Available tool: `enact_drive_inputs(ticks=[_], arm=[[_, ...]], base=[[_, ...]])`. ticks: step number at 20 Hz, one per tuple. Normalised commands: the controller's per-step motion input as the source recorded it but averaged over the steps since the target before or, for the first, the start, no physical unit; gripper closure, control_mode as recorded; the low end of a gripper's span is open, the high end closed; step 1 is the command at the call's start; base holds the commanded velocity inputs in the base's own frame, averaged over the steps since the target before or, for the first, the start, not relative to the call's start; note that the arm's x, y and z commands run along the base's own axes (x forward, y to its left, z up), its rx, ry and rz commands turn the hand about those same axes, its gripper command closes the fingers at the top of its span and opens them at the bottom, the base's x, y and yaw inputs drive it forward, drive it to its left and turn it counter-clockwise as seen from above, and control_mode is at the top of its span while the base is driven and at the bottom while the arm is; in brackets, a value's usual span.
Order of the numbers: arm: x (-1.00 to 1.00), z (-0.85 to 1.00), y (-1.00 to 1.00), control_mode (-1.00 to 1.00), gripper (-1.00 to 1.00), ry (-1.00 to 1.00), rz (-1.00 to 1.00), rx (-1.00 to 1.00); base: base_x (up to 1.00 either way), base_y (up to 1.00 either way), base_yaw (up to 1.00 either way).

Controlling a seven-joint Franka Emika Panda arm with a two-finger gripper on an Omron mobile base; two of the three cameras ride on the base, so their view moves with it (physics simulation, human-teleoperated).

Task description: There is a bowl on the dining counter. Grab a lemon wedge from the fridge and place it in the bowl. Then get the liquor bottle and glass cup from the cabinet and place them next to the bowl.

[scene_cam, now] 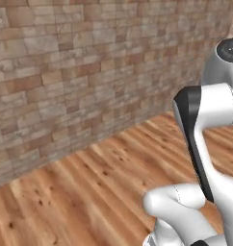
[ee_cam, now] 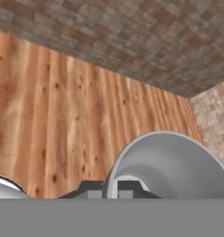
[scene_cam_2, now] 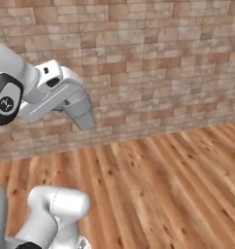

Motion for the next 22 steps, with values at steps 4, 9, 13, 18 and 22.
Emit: enact_drive_inputs(ticks=[4, 9, 13, 18, 22], arm=[[0.00, 0.00, 0.00, 1.00, 1.00, 0.00, 0.00, 0.00], [0.00, 0.00, 0.00, 1.00, 1.00, 0.00, 0.00, 0.00], [0.00, 0.00, 0.00, 1.00, 1.00, 0.00, 0.00, 0.00], [0.00, 0.00, 0.00, 1.00, 1.00, 0.00, 0.00, 0.00], [0.00, 0.00, 0.00, 1.00, 1.00, 0.00, 0.00, 0.00]], base=[[0.51, 0.00, -0.71], [0.47, 0.00, -0.71], [0.61, 0.00, -0.67], [0.86, 0.03, -0.56], [1.00, 0.13, -0.47]])
